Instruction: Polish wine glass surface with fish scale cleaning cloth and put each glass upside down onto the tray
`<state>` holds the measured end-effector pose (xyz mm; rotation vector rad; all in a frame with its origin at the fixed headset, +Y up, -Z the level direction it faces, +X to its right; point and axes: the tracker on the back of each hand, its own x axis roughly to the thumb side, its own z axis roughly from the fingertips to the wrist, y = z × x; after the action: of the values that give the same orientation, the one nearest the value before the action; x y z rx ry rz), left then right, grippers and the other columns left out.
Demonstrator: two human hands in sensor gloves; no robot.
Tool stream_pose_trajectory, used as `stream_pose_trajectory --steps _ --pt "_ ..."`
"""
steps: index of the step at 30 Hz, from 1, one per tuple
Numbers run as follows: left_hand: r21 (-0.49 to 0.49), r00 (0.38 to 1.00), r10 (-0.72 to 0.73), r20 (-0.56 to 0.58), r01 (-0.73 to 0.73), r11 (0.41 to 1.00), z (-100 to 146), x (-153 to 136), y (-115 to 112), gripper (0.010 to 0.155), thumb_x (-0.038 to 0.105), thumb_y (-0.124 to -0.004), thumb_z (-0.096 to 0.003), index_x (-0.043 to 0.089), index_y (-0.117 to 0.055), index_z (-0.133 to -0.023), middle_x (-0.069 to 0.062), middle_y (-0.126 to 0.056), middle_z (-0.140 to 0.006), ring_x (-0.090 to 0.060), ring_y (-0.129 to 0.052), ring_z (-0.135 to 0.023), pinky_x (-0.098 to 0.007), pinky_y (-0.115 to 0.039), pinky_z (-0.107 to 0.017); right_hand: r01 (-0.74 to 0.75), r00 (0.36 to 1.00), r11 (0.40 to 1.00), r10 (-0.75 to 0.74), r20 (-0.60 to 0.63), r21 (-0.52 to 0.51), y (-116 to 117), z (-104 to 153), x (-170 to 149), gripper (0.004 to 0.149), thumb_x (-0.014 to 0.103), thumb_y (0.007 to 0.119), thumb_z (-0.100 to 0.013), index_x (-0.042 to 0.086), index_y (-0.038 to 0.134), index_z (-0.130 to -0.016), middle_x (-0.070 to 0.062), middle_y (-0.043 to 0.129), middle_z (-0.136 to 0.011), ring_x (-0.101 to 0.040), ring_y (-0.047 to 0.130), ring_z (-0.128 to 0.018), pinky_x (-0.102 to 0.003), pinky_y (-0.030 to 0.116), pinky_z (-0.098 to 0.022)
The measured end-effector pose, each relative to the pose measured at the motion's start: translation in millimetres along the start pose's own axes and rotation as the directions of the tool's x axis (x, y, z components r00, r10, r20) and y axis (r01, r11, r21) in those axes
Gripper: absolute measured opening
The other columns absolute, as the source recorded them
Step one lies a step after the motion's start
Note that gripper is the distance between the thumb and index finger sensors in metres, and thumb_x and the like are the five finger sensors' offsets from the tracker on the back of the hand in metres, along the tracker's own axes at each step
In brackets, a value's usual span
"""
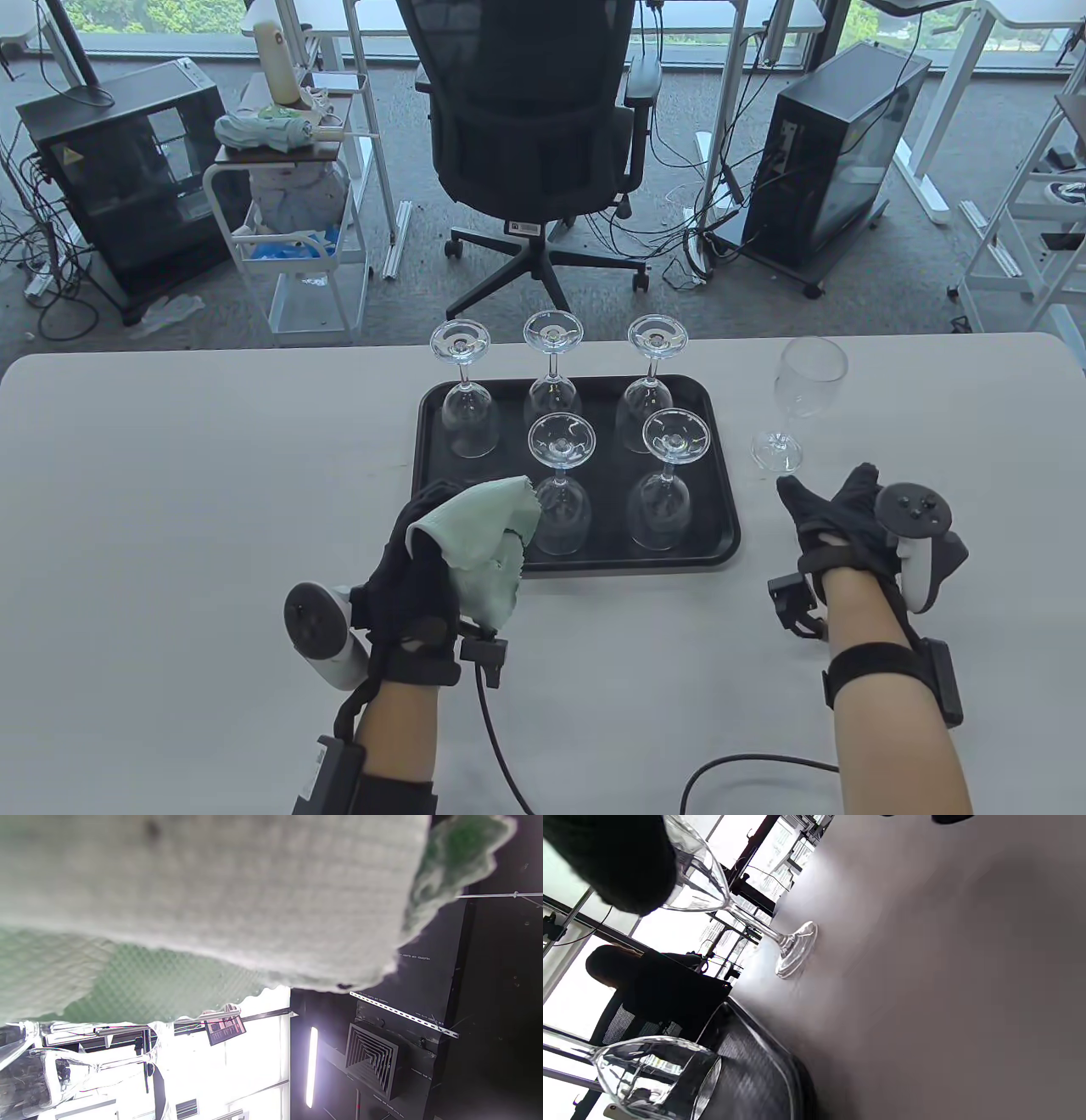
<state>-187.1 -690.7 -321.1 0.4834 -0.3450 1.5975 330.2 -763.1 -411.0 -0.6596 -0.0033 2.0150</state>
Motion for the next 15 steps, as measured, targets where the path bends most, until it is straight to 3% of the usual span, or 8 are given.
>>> stream_pose_trajectory --steps 4,8,15 --pt "0.002 1.0 -0.006 -0.001 0.006 1.0 0.3 -0.5 0.3 0.052 0.056 -0.063 -0.0566 0.025 -0.073 -0.097 -0.002 -0.069 -0.109 -0.035 -0.074 -0.097 -0.062 -0.075 -0.063 -0.086 0.996 0.996 0.086 0.033 0.001 10.8 -25.0 7.1 0.105 0.07 0.087 -0.045 0.026 0.018 -0.111 -0.017 0.021 -0.117 -0.049 0.023 -0.104 -0.07 0.035 -0.07" --pt "0.005 1.0 -0.009 -0.005 0.009 1.0 -0.1 -1.6 1.2 0.052 0.056 -0.063 -0.0566 0.025 -0.073 -0.097 -0.002 -0.07 -0.109 -0.035 -0.074 -0.097 -0.062 -0.075 -0.063 0.015 1.0 0.999 -0.015 -0.012 0.037 20.4 -51.7 16.5 0.105 0.068 0.088 -0.046 0.027 0.018 -0.112 -0.017 0.018 -0.117 -0.049 0.013 -0.102 -0.069 0.023 -0.069" --pt "0.005 1.0 -0.023 0.005 0.023 1.0 -1.2 0.4 2.7 0.052 0.056 -0.063 -0.0567 0.025 -0.073 -0.097 -0.002 -0.07 -0.109 -0.035 -0.074 -0.097 -0.063 -0.073 -0.065 0.055 0.995 0.997 -0.05 -0.084 0.055 33.3 -82.4 28.3 0.1 0.068 0.089 -0.046 0.032 0.025 -0.114 -0.024 0.012 -0.114 -0.054 0.001 -0.095 -0.069 0.008 -0.059"
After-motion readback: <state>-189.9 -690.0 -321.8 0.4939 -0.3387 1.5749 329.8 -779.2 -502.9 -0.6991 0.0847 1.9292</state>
